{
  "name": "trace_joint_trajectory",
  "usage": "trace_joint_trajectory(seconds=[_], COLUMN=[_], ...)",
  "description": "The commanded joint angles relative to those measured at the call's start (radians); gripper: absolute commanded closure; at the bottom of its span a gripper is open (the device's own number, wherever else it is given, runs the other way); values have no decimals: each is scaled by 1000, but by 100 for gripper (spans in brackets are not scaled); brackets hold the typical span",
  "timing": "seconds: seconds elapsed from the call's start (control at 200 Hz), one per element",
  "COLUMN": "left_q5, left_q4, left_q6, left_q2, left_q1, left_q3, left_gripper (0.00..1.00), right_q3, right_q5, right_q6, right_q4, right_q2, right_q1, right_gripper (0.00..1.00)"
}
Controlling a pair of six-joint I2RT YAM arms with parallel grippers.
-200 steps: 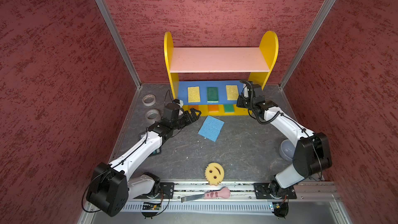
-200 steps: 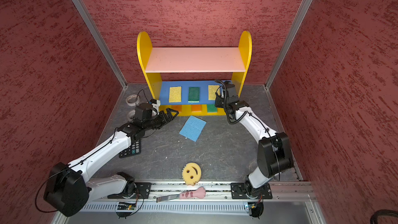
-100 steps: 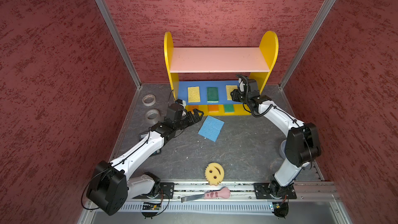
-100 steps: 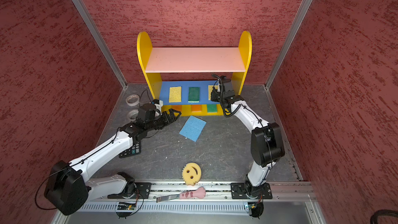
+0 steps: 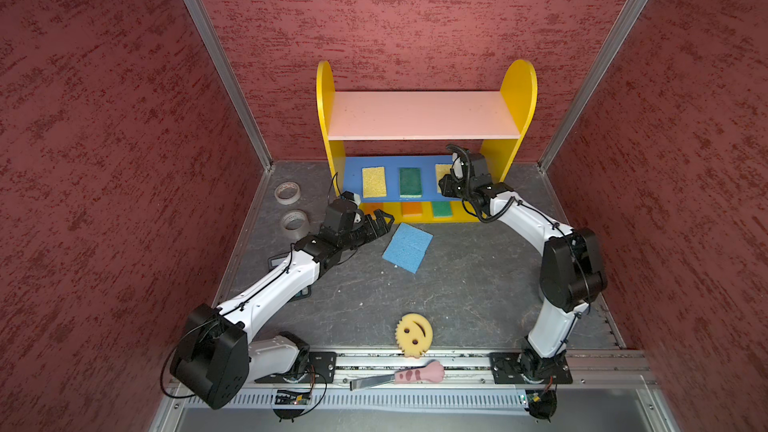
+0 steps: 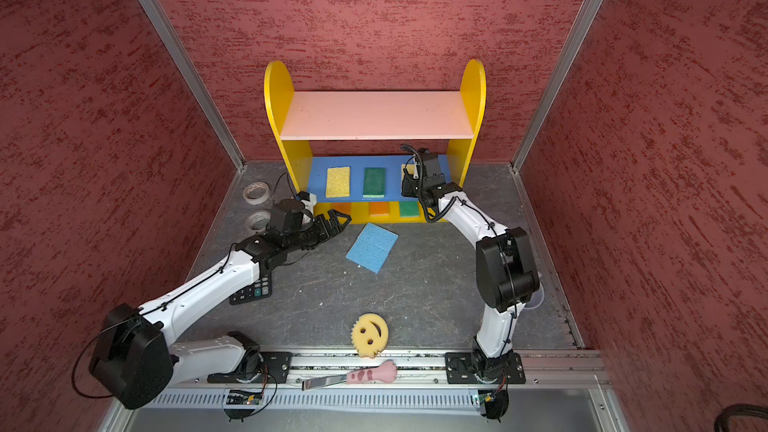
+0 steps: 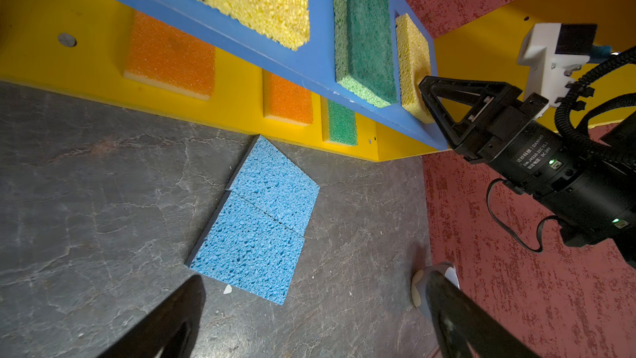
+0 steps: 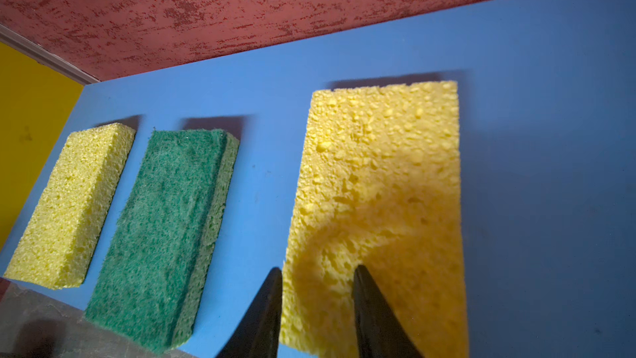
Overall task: Place and organize the cleaning sponges onto the shelf
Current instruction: 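Open the right gripper and release the yellow sponge upright on the shelf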
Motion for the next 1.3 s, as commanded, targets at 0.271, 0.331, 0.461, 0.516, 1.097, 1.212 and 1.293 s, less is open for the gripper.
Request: trace_joint_trajectory(seconds=[0.271,0.331,0.461,0.516,1.097,1.212,1.293], left_q5=[-5,-5,-6,-6,-1,-8,-3], left_q4=[18,18,16,14,-4,8,14], left_q6=[-6,-6,-8,-8,5,-5,-7], left_q2=[19,21,27,32,63,74,89], left_q1=[-9,-11,-17,-20,-28,-26,-26], left_q3=[22,25,30,34,85,94,110], left_gripper=[1,1,1,1,1,1,1], right_q3=[-84,-74,-46,-32,-11,-83,-131], right_q5=[26,23,11,-3,-40,-28,-16], right_q6=[-59,-77,-107,-118,-129,-90,-65], right_q4=[-16,-16,-13,-15,-35,-30,-30], right_q2=[-88,-82,-57,-45,-131,-195,-227], right_q1=[7,7,7,7,7,7,7], right_gripper=[76,76,76,77,79,91,100])
